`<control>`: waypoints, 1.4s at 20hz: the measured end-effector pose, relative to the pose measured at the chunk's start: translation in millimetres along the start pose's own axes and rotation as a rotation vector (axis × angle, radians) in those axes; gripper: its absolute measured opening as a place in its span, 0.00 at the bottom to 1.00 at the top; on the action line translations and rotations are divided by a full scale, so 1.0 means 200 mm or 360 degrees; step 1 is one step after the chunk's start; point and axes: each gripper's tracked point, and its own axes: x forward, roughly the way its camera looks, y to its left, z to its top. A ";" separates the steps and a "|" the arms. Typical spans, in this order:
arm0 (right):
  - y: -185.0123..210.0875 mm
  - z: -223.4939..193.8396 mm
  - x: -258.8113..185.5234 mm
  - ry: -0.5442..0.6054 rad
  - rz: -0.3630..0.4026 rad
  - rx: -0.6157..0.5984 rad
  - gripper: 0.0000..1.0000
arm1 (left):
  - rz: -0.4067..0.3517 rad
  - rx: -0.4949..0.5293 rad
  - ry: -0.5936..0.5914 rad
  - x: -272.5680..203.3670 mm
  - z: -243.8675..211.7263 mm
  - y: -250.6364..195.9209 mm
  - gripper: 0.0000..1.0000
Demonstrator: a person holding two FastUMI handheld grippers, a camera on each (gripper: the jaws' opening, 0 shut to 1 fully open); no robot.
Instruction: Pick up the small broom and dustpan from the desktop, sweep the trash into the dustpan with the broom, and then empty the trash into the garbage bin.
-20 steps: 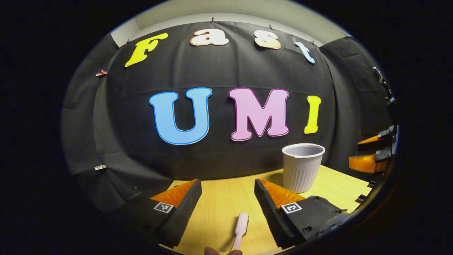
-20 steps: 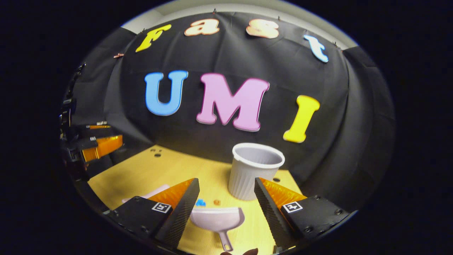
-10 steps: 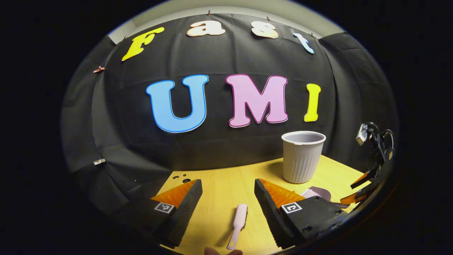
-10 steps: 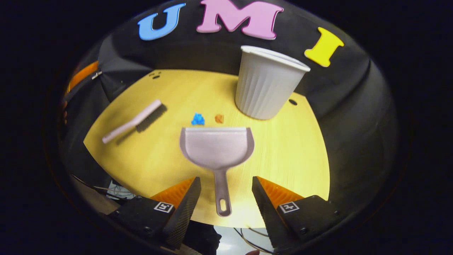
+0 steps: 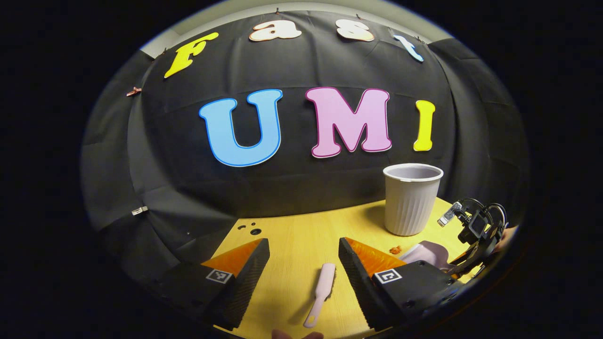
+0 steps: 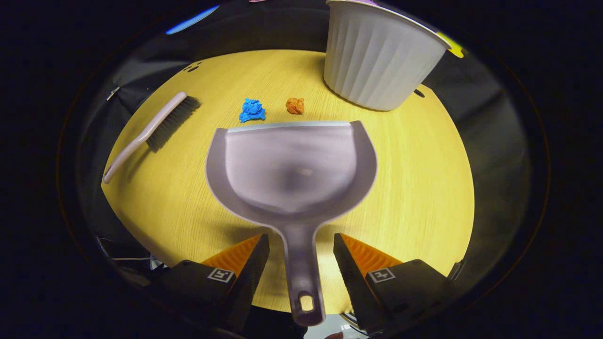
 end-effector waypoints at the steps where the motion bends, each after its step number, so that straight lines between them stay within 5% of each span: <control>1: 0.00 0.00 0.02 0.0019 0.0008 0.0000 0.88 | 0.0011 -0.0001 0.0009 0.01 0.00 0.00 0.94; 16: 0.01 0.02 0.12 0.0213 0.0017 0.0189 0.68 | 0.0086 0.0006 0.0095 0.01 -0.11 0.01 0.93; 18: 0.03 0.02 0.12 0.0210 0.0027 0.0140 0.52 | 0.0078 0.0009 0.0116 0.01 -0.14 0.00 0.93; 22: 0.04 0.03 0.12 0.0138 0.0067 0.0031 0.36 | 0.0083 -0.0025 0.0211 0.03 -0.25 0.04 0.93; 28: 0.02 0.02 0.01 -0.0052 0.0099 -0.0193 0.36 | -0.0012 -0.0039 0.0450 0.08 -0.49 0.07 0.91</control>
